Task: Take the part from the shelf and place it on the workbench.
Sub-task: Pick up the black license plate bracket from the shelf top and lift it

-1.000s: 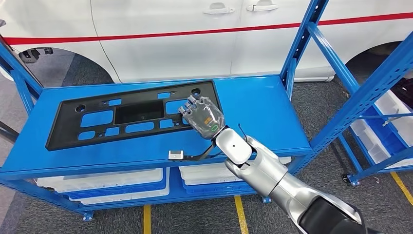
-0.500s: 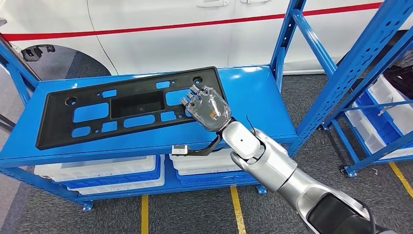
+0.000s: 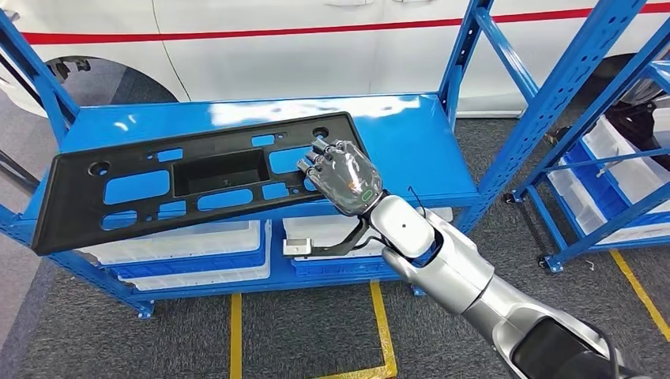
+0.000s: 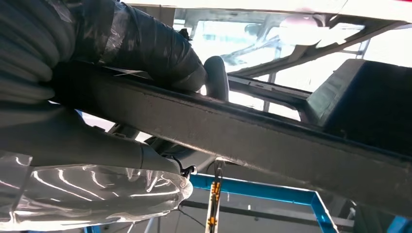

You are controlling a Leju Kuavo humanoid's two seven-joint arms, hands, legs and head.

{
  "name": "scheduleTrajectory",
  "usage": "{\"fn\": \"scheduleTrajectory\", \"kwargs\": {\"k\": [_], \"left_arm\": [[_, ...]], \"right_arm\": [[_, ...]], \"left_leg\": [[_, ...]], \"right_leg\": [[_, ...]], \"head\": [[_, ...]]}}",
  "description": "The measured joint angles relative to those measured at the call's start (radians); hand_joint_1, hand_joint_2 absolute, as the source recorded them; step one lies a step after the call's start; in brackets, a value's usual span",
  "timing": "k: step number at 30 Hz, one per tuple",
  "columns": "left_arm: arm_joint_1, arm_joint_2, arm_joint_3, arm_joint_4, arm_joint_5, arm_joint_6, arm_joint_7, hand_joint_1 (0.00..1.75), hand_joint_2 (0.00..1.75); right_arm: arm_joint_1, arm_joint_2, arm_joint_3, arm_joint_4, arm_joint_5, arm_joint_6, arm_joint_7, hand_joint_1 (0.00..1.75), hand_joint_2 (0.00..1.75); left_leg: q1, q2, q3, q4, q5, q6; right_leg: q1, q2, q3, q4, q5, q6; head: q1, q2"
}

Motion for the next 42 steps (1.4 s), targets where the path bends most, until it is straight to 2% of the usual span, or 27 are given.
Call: {"fn": "scheduleTrajectory", "kwargs": {"k": [2, 3, 6, 7, 9, 10, 11, 12, 13, 14, 15, 17, 18, 19, 21, 22, 24, 26, 27, 29, 30, 31, 33, 34, 39, 41, 42], "left_arm": [[0.0, -0.005, 0.0, -0.002, 0.0, -0.002, 0.0, 0.0, 1.75], [0.001, -0.007, 0.0, -0.004, 0.0, -0.002, 0.0, 0.0, 1.75], [0.003, -0.009, 0.001, -0.006, 0.0, -0.002, 0.001, 0.0, 1.75], [0.003, -0.009, 0.002, -0.007, 0.0, -0.002, 0.002, 0.0, 1.75], [0.004, -0.009, 0.003, -0.008, 0.0, -0.002, 0.003, 0.0, 1.75], [0.004, -0.009, 0.003, -0.008, 0.0, -0.002, 0.003, 0.0, 1.75], [0.003, -0.009, 0.002, -0.008, 0.0, -0.002, 0.003, 0.0, 1.75], [0.003, -0.009, 0.002, -0.008, 0.0, -0.001, 0.003, 0.0, 1.75], [0.002, -0.009, 0.002, -0.008, 0.0, -0.001, 0.003, 0.0, 1.75], [0.001, -0.008, 0.002, -0.008, 0.0, -0.001, 0.003, 0.0, 1.75], [0.001, -0.008, 0.002, -0.008, 0.0, -0.001, 0.003, 0.0, 1.75], [-0.001, -0.008, 0.002, -0.008, 0.0, 0.0, 0.003, 0.0, 1.75], [-0.002, -0.008, 0.002, -0.008, 0.0, 0.001, 0.002, 0.0, 1.75], [-0.003, -0.008, 0.002, -0.008, 0.0, 0.001, 0.002, 0.0, 1.75], [-0.002, -0.007, 0.002, -0.008, 0.0, 0.004, 0.002, 0.0, 1.75], [-0.002, -0.007, 0.002, -0.008, 0.0, 0.006, 0.002, 0.0, 1.75], [-0.003, -0.006, 0.002, -0.008, 0.0, 0.012, 0.003, 0.0, 1.75], [-0.003, -0.005, 0.002, -0.008, 0.0, 0.015, 0.003, 0.0, 1.75], [-0.003, -0.003, 0.002, -0.008, 0.0, 0.016, 0.003, 0.0, 1.75], [-0.003, 0.0, 0.002, -0.007, 0.0, 0.017, 0.002, 0.0, 1.75], [-0.003, 0.002, 0.002, -0.006, 0.0, 0.018, 0.001, 0.0, 1.75], [-0.004, 0.003, 0.003, -0.005, 0.0, 0.019, 0.0, 0.0, 1.75], [-0.005, 0.004, 0.002, -0.003, 0.0, 0.021, 0.0, 0.0, 1.75], [-0.005, 0.004, 0.002, -0.002, 0.0, 0.022, 0.0, 0.0, 1.75], [-0.005, 0.004, 0.002, -0.002, 0.0, 0.022, 0.001, 0.0, 1.75], [-0.002, 0.005, 0.002, -0.002, 0.0, 0.023, 0.002, 0.0, 1.75], [0.0, 0.005, 0.001, -0.001, 0.0, 0.023, 0.004, 0.0, 1.75]], "right_arm": [[0.002, -0.012, 0.0, -0.026, -0.009, 0.001, -0.003, 1.75, 1.75], [0.004, -0.018, 0.0, -0.038, -0.014, 0.001, -0.004, 1.75, 1.75], [0.006, -0.037, -0.001, -0.06, -0.034, 0.004, -0.004, 1.75, 1.75], [0.006, -0.041, -0.002, -0.064, -0.041, 0.006, -0.004, 1.75, 1.75], [0.006, -0.048, -0.003, -0.072, -0.053, 0.009, -0.006, 1.75, 1.75], [0.006, -0.051, -0.004, -0.075, -0.056, 0.009, -0.006, 1.75, 1.75], [0.007, -0.054, -0.005, -0.077, -0.059, 0.009, -0.007, 1.75, 1.75], [0.008, -0.056, -0.006, -0.079, -0.061, 0.009, -0.007, 1.75, 1.75], [0.009, -0.058, -0.006, -0.08, -0.062, 0.009, -0.007, 1.75, 1.75], [0.011, -0.059, -0.007, -0.081, -0.062, 0.009, -0.007, 1.75, 1.75], [0.011, -0.06, -0.008, -0.082, -0.062, 0.01, -0.007, 1.75, 1.75], [0.012, -0.063, -0.012, -0.087, -0.062, 0.01, -0.007, 1.75, 1.75], [0.011, -0.063, -0.014, -0.09, -0.062, 0.01, -0.006, 1.75, 1.75], [0.011, -0.064, -0.015, -0.092, -0.062, 0.01, -0.005, 1.75, 1.75], [0.012, -0.066, -0.016, -0.092, -0.062, 0.011, 0.0, 1.75, 1.75], [0.014, -0.068, -0.017, -0.092, -0.062, 0.012, 0.002, 1.75, 1.75], [0.016, -0.073, -0.018, -0.092, -0.062, 0.013, 0.006, 1.75, 1.75], [0.019, -0.075, -0.018, -0.092, -0.06, 0.014, 0.01, 1.75, 1.75], [0.02, -0.075, -0.017, -0.091, -0.055, 0.016, 0.013, 1.75, 1.75], [0.02, -0.066, -0.015, -0.087, -0.039, 0.024, 0.024, 1.75, 1.75], [0.019, -0.06, -0.013, -0.084, -0.03, 0.029, 0.03, 1.75, 1.75], [0.017, -0.053, -0.011, -0.082, -0.023, 0.032, 0.036, 1.75, 1.75], [0.012, -0.041, -0.007, -0.078, -0.013, 0.034, 0.044, 1.75, 1.75], [0.011, -0.038, -0.006, -0.077, -0.011, 0.035, 0.046, 1.75, 1.75], [0.011, -0.034, -0.005, -0.076, -0.009, 0.035, 0.048, 1.75, 1.75], [0.007, -0.031, -0.002, -0.074, -0.008, 0.034, 0.053, 1.75, 1.75], [0.005, -0.029, 0.0, -0.072, -0.008, 0.033, 0.056, 1.75, 1.75]], "left_leg": [[-0.002, 0.0, -0.021, 0.013, 0.011, -0.009], [-0.003, -0.001, -0.025, 0.016, 0.018, -0.015], [-0.003, -0.003, -0.032, 0.014, 0.033, -0.032], [-0.003, -0.005, -0.041, 0.027, 0.014, -0.038], [0.002, -0.006, -0.069, 0.107, -0.077, -0.05], [0.004, -0.006, -0.084, 0.169, -0.129, -0.055], [0.006, -0.006, -0.094, 0.232, -0.162, -0.06], [0.007, -0.005, -0.094, 0.276, -0.171, -0.063], [0.008, -0.005, -0.08, 0.293, -0.157, -0.065], [0.009, -0.005, -0.049, 0.273, -0.129, -0.065], [0.009, -0.006, 0.0, 0.219, -0.104, -0.063], [0.006, -0.007, 0.111, 0.07, -0.104, -0.054], [0.003, -0.009, 0.144, 0.017, -0.115, -0.049], [0.0, -0.01, 0.156, -0.011, -0.125, -0.042], [-0.001, -0.009, 0.143, -0.019, -0.109, -0.026], [0.0, -0.006, 0.134, -0.021, -0.097, -0.015], [0.002, 0.0, 0.11, -0.025, -0.069, 0.003], [-0.001, 0.001, 0.077, -0.023, -0.042, 0.01], [-0.003, 0.001, 0.059, -0.02, -0.03, 0.01], [-0.006, 0.001, 0.021, -0.011, -0.008, 0.007], [-0.006, 0.001, 0.004, -0.005, 0.001, 0.005], [-0.007, 0.001, -0.011, 0.001, 0.01, 0.002], [-0.01, 0.0, -0.031, 0.012, 0.022, -0.004], [-0.011, 0.0, -0.035, 0.015, 0.025, -0.007], [-0.011, 0.0, -0.035, 0.014, 0.03, -0.01], [-0.011, -0.001, -0.035, 0.005, 0.047, -0.021], [-0.009, -0.002, -0.045, 0.025, 0.018, -0.031]], "right_leg": [[0.005, 0.0, 0.088, -0.131, -0.001, -0.011], [0.009, 0.001, 0.11, -0.17, -0.01, -0.017], [0.009, -0.001, 0.1, -0.185, 0.007, -0.038], [0.006, -0.003, 0.09, -0.188, 0.019, -0.047], [0.001, -0.006, 0.064, -0.192, 0.045, -0.06], [0.001, -0.006, 0.049, -0.192, 0.058, -0.063], [0.001, -0.006, 0.033, -0.191, 0.07, -0.062], [0.001, -0.006, 0.017, -0.19, 0.082, -0.06], [0.001, -0.007, 0.002, -0.188, 0.093, -0.058], [0.0, -0.007, -0.014, -0.186, 0.104, -0.055], [0.0, -0.007, -0.027, -0.184, 0.115, -0.051], [0.001, -0.006, -0.046, -0.179, 0.134, -0.04], [0.001, -0.006, -0.05, -0.18, 0.144, -0.034], [0.001, -0.007, -0.051, -0.183, 0.154, -0.027], [-0.001, -0.006, -0.054, -0.189, 0.168, -0.014], [-0.002, -0.005, -0.06, -0.181, 0.153, -0.009], [-0.003, -0.002, -0.085, -0.11, 0.064, -0.005], [-0.003, -0.002, -0.113, 0.017, -0.032, -0.003], [-0.002, -0.002, -0.116, 0.069, -0.046, -0.001], [-0.002, -0.002, -0.08, 0.088, -0.011, -0.003], [-0.001, -0.002, -0.035, 0.046, 0.015, -0.007], [0.001, -0.002, 0.017, -0.02, 0.02, -0.013], [0.006, -0.002, 0.104, -0.148, -0.005, -0.022], [0.008, -0.002, 0.124, -0.183, -0.023, -0.025], [0.01, -0.002, 0.127, -0.191, -0.021, -0.025], [0.01, -0.003, 0.116, -0.189, -0.005, -0.034], [0.008, -0.005, 0.1, -0.192, 0.013, -0.044]], "head": [[0.0, 0.0], [0.0, 0.0], [0.0, 0.0], [0.0, 0.0], [-0.001, 0.0], [-0.001, 0.0], [-0.001, 0.0], [-0.001, 0.0], [-0.002, 0.0], [-0.002, 0.0], [-0.002, 0.0], [-0.001, 0.0], [-0.001, 0.0], [-0.001, 0.0], [-0.002, 0.0], [-0.001, 0.0], [-0.001, 0.0], [-0.001, 0.0], [-0.001, 0.0], [-0.001, 0.0], [-0.001, 0.0], [-0.001, 0.0], [-0.001, 0.0], [-0.001, 0.0], [-0.002, 0.0], [-0.001, 0.0], [-0.001, 0.0]]}}
